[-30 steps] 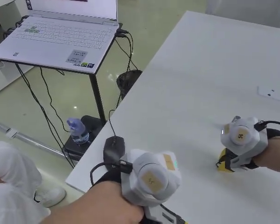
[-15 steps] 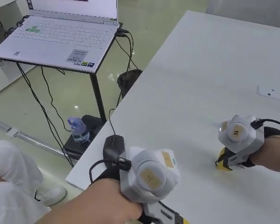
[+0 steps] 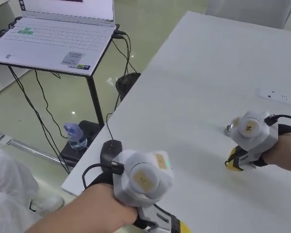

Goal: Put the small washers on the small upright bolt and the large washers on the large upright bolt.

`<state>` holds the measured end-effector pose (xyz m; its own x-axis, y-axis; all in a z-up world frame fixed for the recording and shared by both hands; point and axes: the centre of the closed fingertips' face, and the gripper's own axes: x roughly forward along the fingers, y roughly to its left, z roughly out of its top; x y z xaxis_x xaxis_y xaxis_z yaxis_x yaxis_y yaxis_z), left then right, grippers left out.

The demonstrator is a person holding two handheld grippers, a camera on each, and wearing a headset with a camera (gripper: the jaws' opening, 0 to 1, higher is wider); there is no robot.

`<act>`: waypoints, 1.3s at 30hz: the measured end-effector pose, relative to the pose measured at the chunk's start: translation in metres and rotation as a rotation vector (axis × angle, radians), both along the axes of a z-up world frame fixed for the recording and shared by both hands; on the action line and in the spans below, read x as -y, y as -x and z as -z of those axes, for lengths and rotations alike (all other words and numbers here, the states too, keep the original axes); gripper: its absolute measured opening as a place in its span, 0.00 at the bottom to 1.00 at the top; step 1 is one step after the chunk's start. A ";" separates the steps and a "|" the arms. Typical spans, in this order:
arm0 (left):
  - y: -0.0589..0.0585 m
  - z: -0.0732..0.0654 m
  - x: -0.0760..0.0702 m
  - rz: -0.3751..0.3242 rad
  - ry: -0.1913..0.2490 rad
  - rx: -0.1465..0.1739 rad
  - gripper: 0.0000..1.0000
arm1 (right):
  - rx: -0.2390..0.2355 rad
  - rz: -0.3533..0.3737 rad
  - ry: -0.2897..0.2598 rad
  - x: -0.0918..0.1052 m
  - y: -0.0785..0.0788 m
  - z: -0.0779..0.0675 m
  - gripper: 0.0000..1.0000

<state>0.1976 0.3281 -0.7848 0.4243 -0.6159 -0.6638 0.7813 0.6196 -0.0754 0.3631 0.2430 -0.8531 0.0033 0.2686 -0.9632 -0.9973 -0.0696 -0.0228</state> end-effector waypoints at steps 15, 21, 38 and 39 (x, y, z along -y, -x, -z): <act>-0.007 -0.004 0.003 -0.023 -0.011 0.015 0.81 | 0.015 0.114 0.002 0.060 -0.001 -0.028 0.13; -0.009 -0.001 0.006 -0.027 -0.024 0.015 0.81 | 0.019 0.152 0.007 0.088 -0.003 -0.033 0.13; -0.022 -0.002 0.022 -0.046 -0.027 0.021 0.81 | 0.036 0.244 0.016 0.154 -0.026 -0.041 0.13; -0.022 -0.001 0.022 -0.047 -0.030 0.021 0.81 | 0.039 0.243 0.016 0.155 -0.027 -0.041 0.13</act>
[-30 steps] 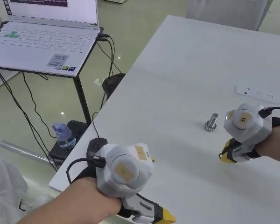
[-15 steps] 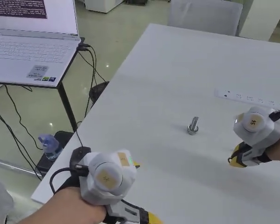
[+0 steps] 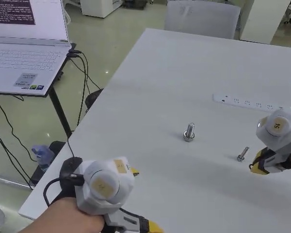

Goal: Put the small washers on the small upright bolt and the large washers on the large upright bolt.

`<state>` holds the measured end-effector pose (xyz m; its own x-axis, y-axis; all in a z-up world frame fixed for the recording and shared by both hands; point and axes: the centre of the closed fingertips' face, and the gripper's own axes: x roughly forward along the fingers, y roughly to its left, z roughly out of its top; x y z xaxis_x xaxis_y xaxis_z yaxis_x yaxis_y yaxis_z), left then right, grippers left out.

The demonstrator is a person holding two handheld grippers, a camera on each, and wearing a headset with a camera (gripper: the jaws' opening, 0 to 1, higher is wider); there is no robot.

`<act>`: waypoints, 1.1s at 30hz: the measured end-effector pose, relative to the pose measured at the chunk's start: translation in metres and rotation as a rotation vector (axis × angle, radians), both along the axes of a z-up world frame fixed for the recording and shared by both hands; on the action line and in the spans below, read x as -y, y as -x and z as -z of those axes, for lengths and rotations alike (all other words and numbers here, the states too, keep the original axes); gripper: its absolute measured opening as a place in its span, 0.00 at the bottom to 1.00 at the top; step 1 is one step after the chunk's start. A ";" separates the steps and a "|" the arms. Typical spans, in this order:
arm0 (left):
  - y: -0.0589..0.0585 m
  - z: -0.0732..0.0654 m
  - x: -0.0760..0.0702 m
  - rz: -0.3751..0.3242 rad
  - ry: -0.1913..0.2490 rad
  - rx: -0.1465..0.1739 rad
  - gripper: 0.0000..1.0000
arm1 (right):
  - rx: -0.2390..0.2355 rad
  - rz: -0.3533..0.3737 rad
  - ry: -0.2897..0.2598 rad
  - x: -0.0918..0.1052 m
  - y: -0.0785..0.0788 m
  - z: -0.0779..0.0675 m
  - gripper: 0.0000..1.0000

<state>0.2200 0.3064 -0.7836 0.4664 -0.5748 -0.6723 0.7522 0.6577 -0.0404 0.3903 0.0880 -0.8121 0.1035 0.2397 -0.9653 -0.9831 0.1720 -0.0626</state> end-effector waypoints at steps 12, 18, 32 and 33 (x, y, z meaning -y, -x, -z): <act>-0.001 0.003 -0.007 -0.025 -0.005 -0.011 0.81 | 0.023 0.023 -0.008 0.002 -0.028 -0.004 0.13; 0.000 0.004 -0.007 -0.021 -0.003 -0.018 0.80 | 0.035 0.035 -0.012 0.000 -0.040 -0.007 0.13; -0.002 0.007 -0.011 -0.027 0.003 -0.022 0.78 | 0.042 0.040 -0.021 -0.014 -0.057 -0.005 0.13; -0.001 0.007 -0.012 -0.025 0.002 -0.024 0.78 | 0.042 0.036 -0.018 -0.015 -0.058 -0.004 0.13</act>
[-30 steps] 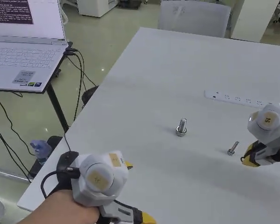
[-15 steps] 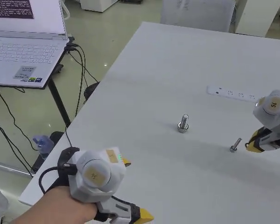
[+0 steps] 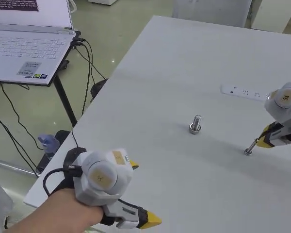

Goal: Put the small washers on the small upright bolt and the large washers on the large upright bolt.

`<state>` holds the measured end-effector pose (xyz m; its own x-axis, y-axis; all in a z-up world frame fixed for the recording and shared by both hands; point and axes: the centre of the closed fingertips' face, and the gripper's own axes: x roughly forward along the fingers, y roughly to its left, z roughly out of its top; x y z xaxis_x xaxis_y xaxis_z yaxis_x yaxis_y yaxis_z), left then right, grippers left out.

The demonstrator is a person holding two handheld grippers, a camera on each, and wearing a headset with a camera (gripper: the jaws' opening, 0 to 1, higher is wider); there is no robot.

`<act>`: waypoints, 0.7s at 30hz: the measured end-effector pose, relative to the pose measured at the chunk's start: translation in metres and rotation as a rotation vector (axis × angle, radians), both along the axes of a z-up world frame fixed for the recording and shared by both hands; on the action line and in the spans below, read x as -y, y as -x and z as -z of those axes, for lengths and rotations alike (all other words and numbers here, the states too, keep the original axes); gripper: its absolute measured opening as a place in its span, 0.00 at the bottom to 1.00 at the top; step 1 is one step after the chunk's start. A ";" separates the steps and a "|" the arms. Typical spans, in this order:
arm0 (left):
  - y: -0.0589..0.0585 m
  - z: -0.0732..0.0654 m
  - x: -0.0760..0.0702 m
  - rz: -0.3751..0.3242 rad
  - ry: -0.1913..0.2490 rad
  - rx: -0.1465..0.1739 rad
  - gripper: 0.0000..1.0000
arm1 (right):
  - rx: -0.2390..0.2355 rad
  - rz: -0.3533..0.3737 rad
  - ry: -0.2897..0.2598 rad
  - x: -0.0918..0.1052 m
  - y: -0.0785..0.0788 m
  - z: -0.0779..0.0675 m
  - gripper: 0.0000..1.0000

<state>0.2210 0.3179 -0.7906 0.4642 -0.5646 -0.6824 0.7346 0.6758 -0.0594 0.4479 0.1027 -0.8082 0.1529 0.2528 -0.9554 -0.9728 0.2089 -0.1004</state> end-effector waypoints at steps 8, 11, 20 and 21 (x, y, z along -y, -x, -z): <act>0.002 0.003 -0.002 0.007 -0.006 -0.005 0.77 | -0.004 0.006 0.012 0.001 -0.004 0.004 0.13; 0.002 0.004 -0.004 0.007 -0.008 -0.007 0.77 | -0.012 0.006 0.017 0.000 -0.003 0.007 0.13; 0.001 0.007 -0.006 0.011 -0.021 -0.009 0.77 | -0.023 0.004 0.025 -0.001 -0.004 0.013 0.13; 0.001 0.007 -0.006 0.011 -0.021 -0.009 0.77 | -0.024 0.003 0.028 -0.001 -0.004 0.014 0.13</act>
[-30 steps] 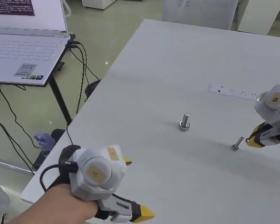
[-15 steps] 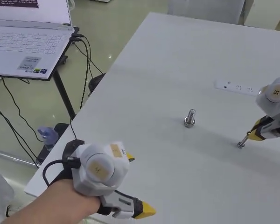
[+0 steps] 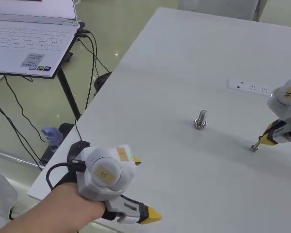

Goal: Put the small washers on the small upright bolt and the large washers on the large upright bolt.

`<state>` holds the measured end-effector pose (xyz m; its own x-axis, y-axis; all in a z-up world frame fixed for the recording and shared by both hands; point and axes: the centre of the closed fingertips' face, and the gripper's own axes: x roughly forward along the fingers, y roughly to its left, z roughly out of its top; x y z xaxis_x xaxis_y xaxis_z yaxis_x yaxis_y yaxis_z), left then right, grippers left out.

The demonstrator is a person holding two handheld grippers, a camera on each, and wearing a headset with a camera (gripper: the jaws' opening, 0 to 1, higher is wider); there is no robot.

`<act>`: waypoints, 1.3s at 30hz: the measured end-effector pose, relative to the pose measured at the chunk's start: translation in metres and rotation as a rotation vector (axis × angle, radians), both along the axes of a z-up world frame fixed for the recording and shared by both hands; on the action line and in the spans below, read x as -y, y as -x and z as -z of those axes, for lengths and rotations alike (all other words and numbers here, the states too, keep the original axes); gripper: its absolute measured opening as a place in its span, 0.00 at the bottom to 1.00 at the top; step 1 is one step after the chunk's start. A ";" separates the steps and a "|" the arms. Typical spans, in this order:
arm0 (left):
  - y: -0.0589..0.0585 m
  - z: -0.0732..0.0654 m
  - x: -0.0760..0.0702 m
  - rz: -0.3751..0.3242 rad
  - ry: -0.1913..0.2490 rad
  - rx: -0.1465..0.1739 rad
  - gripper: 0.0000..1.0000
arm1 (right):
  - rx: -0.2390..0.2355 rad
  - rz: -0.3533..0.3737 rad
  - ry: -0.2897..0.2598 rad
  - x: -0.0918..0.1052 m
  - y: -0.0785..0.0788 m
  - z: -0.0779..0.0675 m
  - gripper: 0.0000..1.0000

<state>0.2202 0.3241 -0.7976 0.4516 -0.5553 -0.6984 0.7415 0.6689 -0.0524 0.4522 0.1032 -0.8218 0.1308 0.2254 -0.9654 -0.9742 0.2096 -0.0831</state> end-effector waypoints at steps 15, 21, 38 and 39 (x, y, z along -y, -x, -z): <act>0.002 0.005 0.006 0.000 0.030 -0.018 0.79 | -0.017 -0.024 0.034 -0.001 -0.002 0.018 0.13; 0.002 0.007 0.005 0.001 0.026 -0.026 0.78 | -0.028 -0.028 0.045 -0.001 -0.002 0.027 0.13; 0.001 0.011 0.005 0.003 0.026 -0.033 0.77 | -0.049 -0.041 0.069 0.000 -0.004 0.038 0.13; 0.002 0.011 0.004 0.003 0.025 -0.034 0.77 | -0.048 -0.041 0.068 0.000 -0.004 0.038 0.13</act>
<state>0.2186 0.3197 -0.8086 0.4262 -0.5737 -0.6994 0.7410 0.6650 -0.0939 0.4557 0.1035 -0.8601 0.0758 0.1631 -0.9837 -0.9851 0.1652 -0.0485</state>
